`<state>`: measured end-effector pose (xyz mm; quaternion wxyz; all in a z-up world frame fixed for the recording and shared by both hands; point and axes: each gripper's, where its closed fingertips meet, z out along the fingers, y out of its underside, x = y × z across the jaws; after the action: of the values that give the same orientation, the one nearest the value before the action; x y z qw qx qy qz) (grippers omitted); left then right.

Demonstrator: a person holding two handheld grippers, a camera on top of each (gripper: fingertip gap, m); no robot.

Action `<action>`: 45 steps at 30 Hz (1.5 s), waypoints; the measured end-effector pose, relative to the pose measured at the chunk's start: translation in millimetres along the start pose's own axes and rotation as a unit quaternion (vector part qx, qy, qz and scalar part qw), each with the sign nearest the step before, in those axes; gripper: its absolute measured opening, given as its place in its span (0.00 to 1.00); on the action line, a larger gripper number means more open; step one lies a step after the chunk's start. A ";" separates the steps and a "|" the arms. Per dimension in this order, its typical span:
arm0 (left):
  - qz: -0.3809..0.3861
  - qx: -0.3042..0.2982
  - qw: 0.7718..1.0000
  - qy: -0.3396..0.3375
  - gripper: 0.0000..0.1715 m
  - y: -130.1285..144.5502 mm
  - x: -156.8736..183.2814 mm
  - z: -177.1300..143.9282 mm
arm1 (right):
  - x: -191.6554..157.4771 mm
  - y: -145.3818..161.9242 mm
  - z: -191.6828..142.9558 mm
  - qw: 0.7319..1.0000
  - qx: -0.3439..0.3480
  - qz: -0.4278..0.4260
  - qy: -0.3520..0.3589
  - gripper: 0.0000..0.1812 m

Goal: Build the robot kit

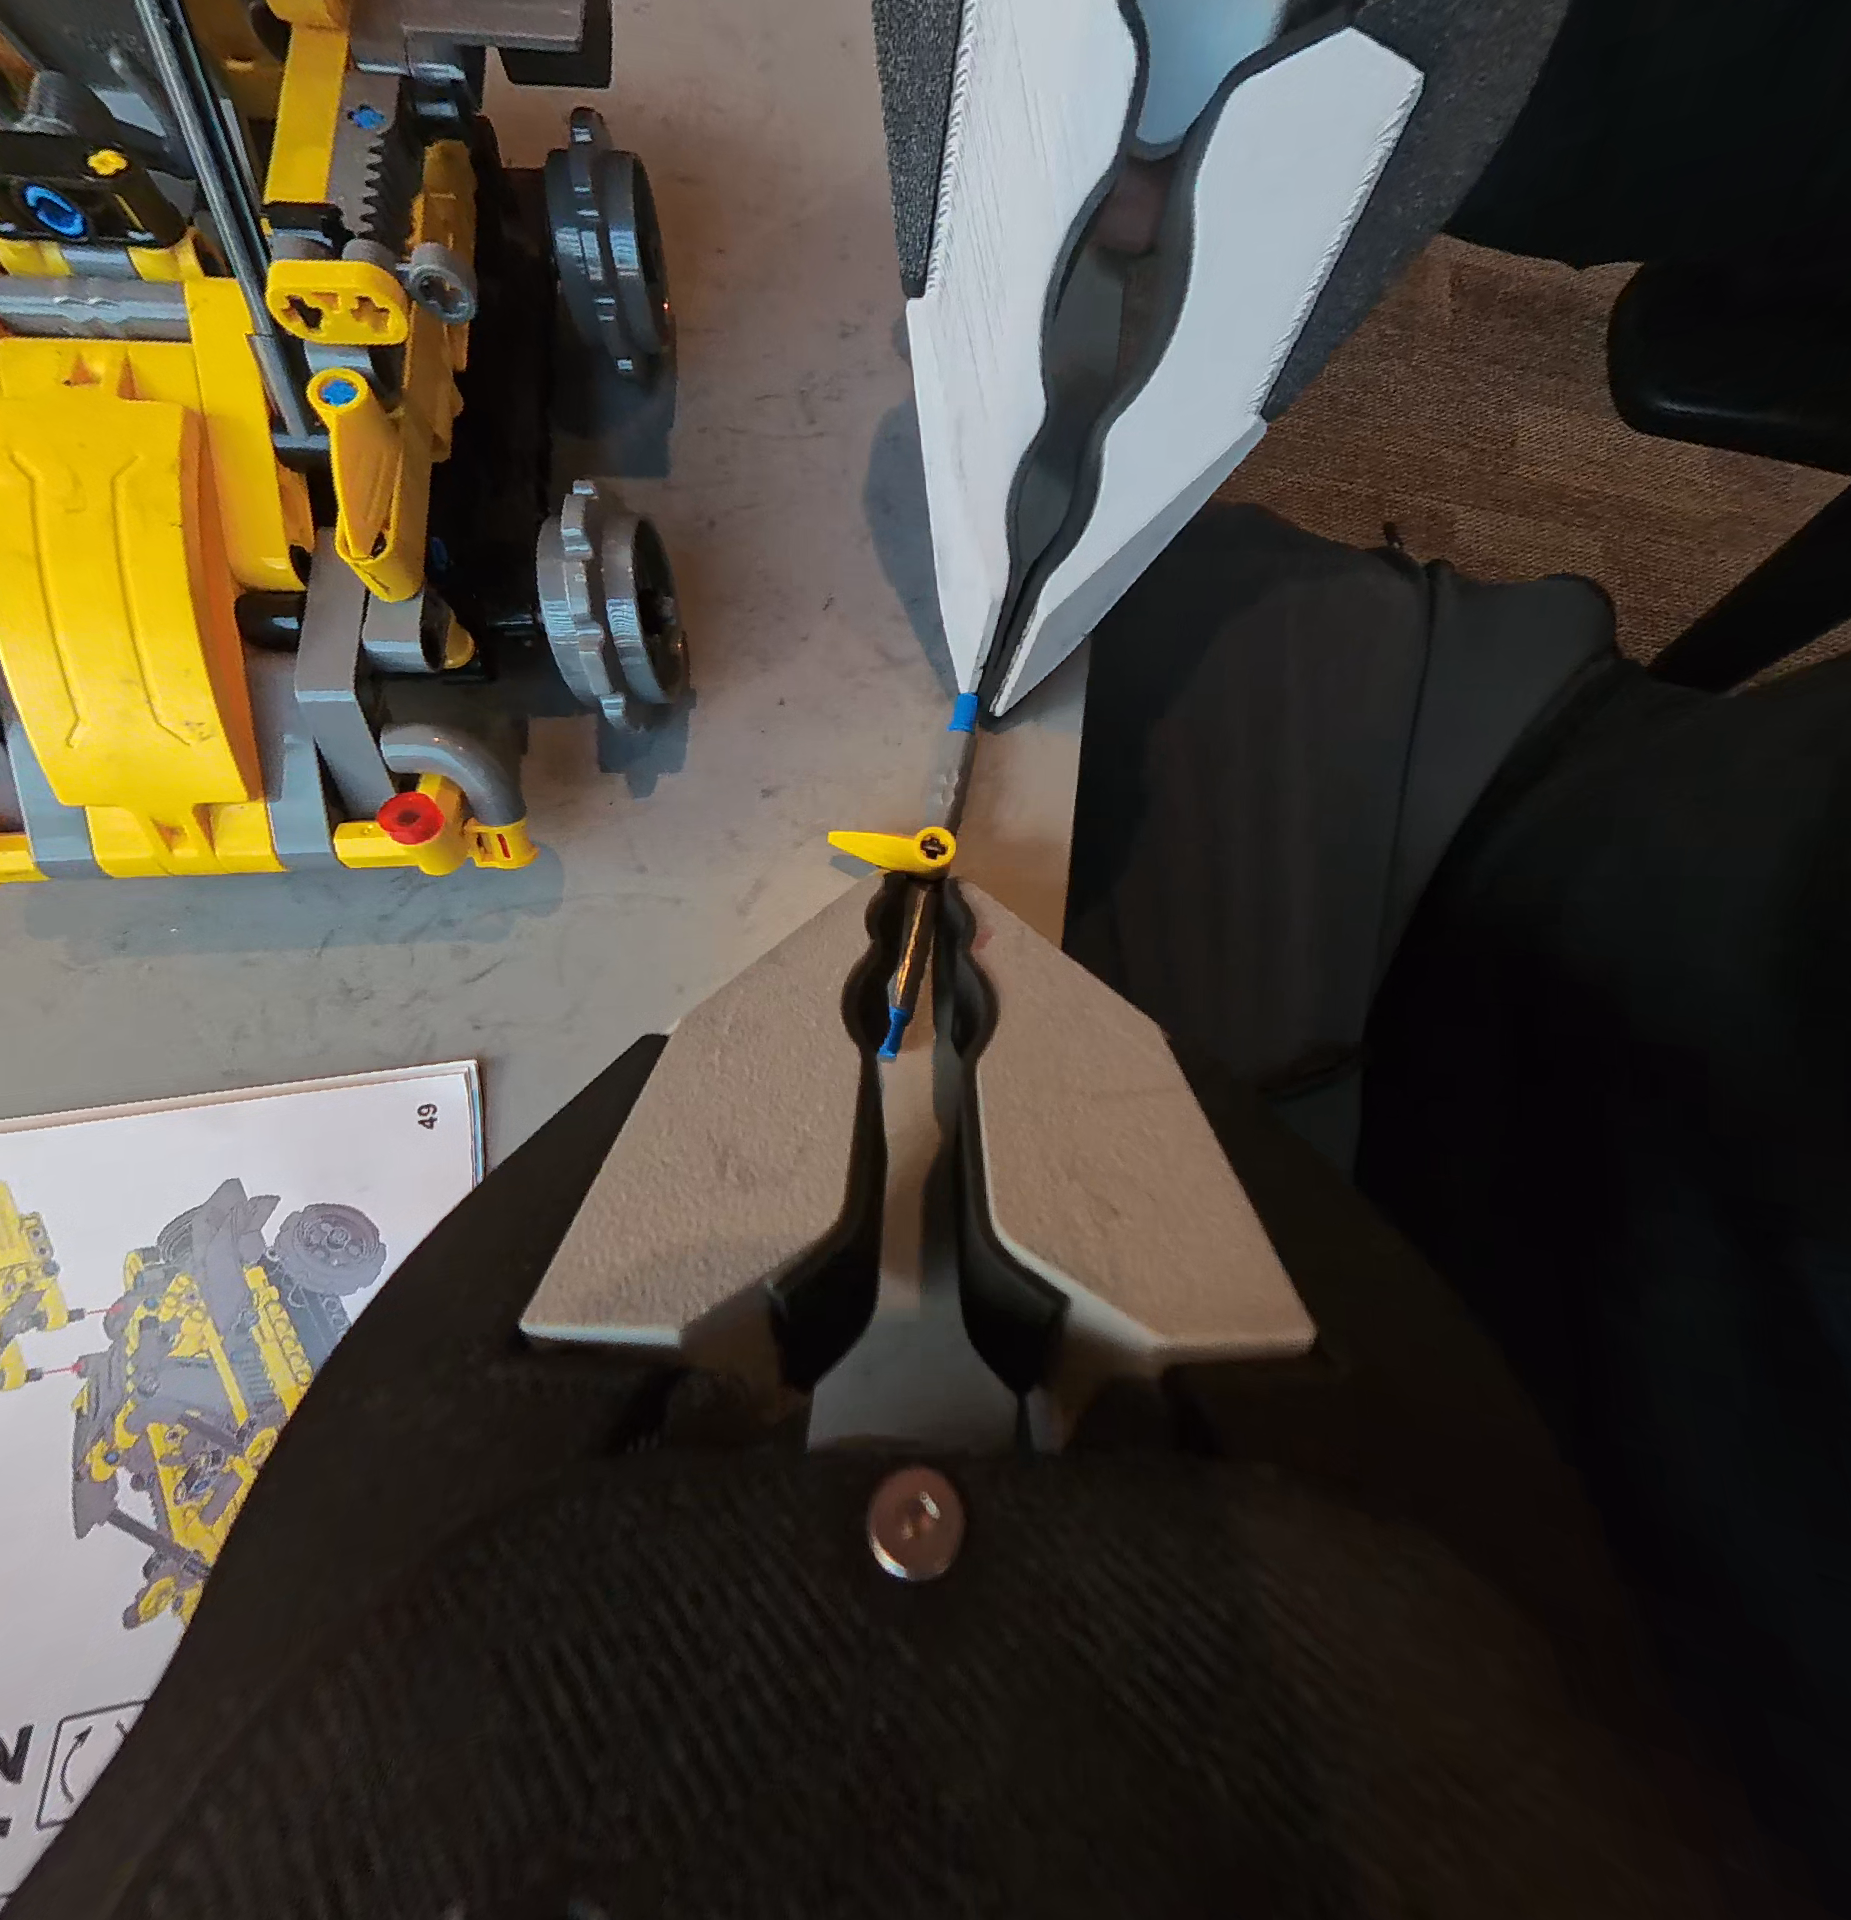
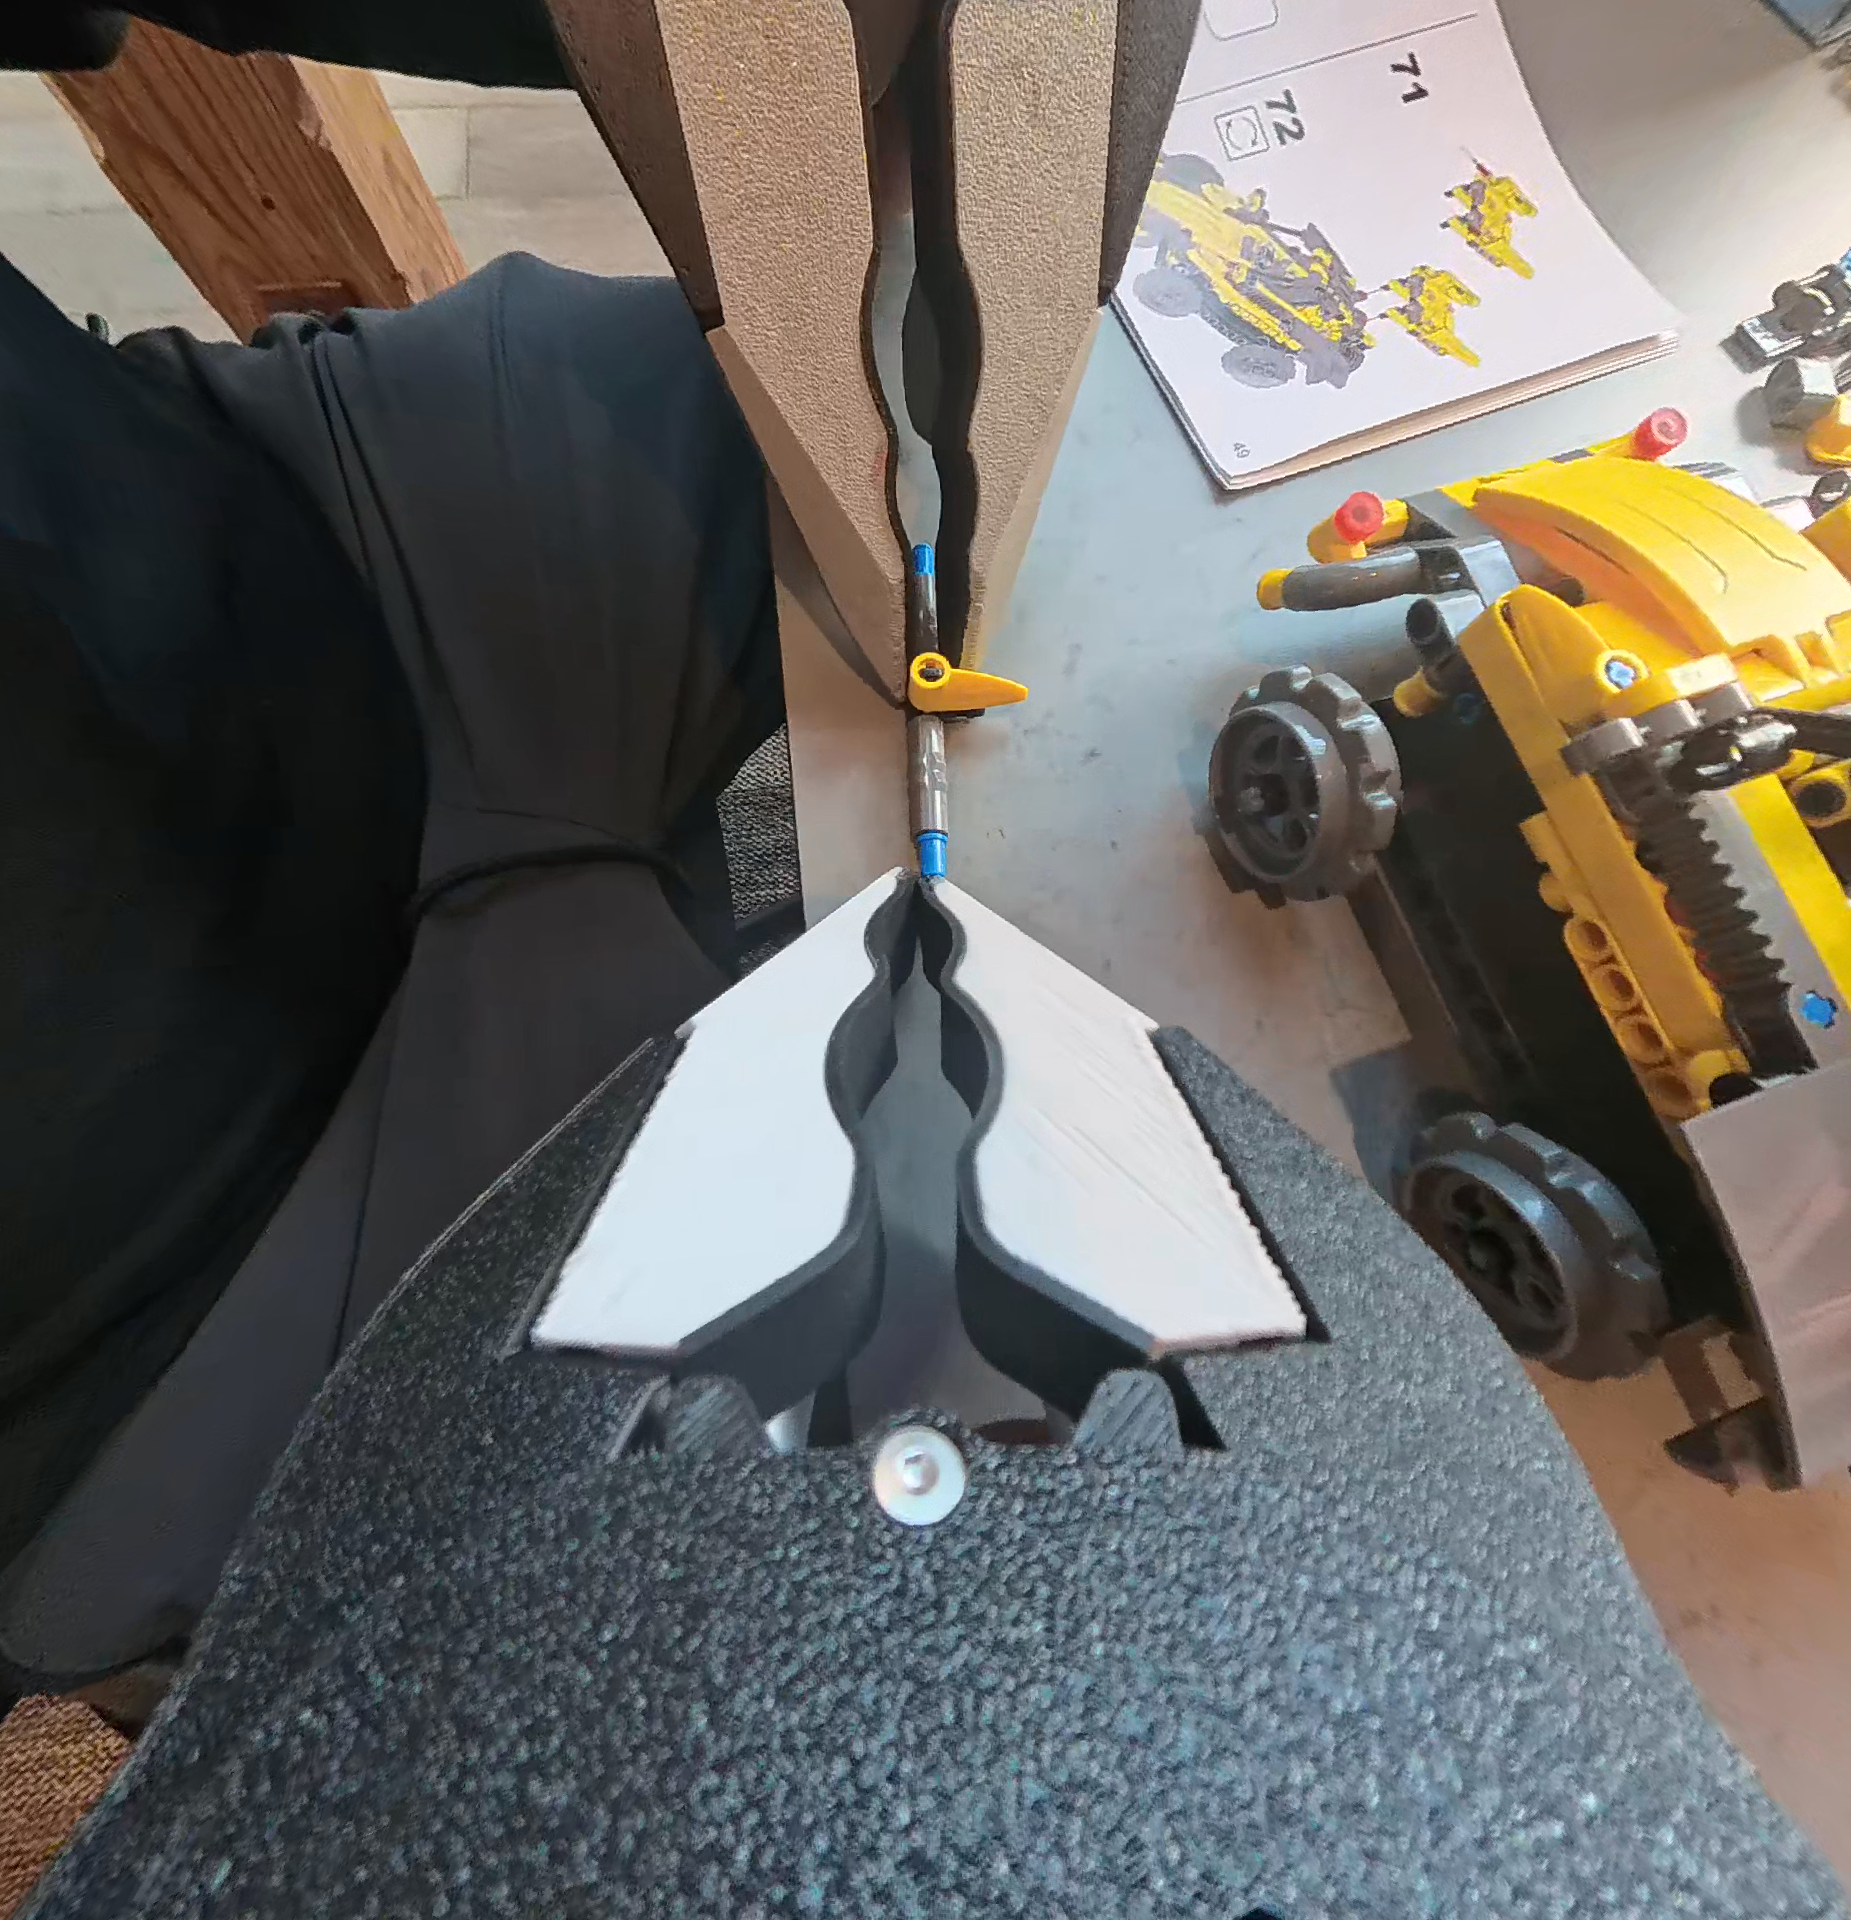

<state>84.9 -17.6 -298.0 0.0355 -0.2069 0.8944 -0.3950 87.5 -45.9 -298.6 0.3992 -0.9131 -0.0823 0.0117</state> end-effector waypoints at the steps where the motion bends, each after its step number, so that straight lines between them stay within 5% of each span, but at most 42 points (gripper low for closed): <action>1: -0.001 0.001 1.000 -0.001 0.01 -0.3 -0.4 0.3 | 0.6 0.4 -0.3 1.000 -0.002 0.002 0.003 0.00; 18: -0.018 0.004 0.999 -0.041 0.02 -1.0 -13.0 -0.6 | 53.5 -18.8 -44.9 0.981 0.090 0.099 0.143 0.10; 27: -0.012 0.004 0.999 -0.052 0.01 -1.1 -14.3 -0.2 | 60.1 16.2 -32.0 0.986 0.032 0.098 0.132 0.10; 45: -0.011 0.004 0.998 -0.059 0.02 -1.2 -15.9 0.0 | 50.1 3.3 -25.9 0.993 0.057 0.080 0.057 0.10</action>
<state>99.8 -12.0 -298.7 0.0848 -0.2394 0.8866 -0.3864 139.6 -59.0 -281.2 0.4528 -0.8915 0.0147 -0.0041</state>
